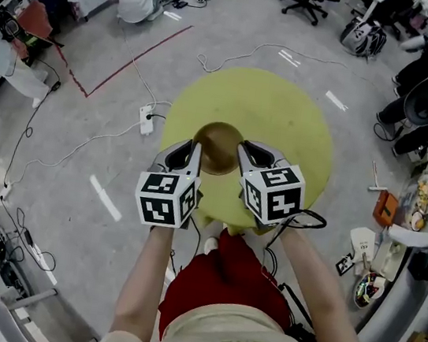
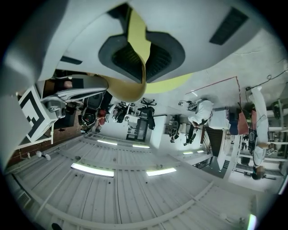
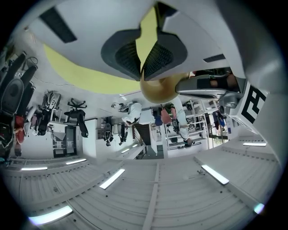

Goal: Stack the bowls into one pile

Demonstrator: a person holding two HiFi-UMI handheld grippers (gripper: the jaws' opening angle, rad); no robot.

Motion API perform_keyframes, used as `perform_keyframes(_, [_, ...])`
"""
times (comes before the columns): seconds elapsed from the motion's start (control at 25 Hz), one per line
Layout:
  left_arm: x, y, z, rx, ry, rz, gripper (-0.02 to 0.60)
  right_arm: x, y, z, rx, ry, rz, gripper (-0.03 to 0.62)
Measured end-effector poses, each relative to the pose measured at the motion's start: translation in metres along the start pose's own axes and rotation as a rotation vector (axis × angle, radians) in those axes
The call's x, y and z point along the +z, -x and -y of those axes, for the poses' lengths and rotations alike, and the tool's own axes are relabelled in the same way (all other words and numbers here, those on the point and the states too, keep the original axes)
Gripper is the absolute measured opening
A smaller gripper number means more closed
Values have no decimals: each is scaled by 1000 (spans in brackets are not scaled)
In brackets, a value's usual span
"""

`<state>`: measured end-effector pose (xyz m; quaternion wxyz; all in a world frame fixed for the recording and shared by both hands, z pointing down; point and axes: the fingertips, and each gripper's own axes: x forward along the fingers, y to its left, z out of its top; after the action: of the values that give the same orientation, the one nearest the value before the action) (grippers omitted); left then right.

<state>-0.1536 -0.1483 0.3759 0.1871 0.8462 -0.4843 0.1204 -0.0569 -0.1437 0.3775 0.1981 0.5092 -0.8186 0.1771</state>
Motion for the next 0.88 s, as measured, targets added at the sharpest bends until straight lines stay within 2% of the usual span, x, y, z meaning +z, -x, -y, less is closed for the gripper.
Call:
perform_keyframes(0.4, [2, -7, 37, -74, -34, -3, 41, -8, 33, 22, -81, -38, 24, 54])
perform_keyframes(0.88, [-2, -39, 127, -210, -94, -42, 40, -37, 94, 91, -201, -122, 44, 54])
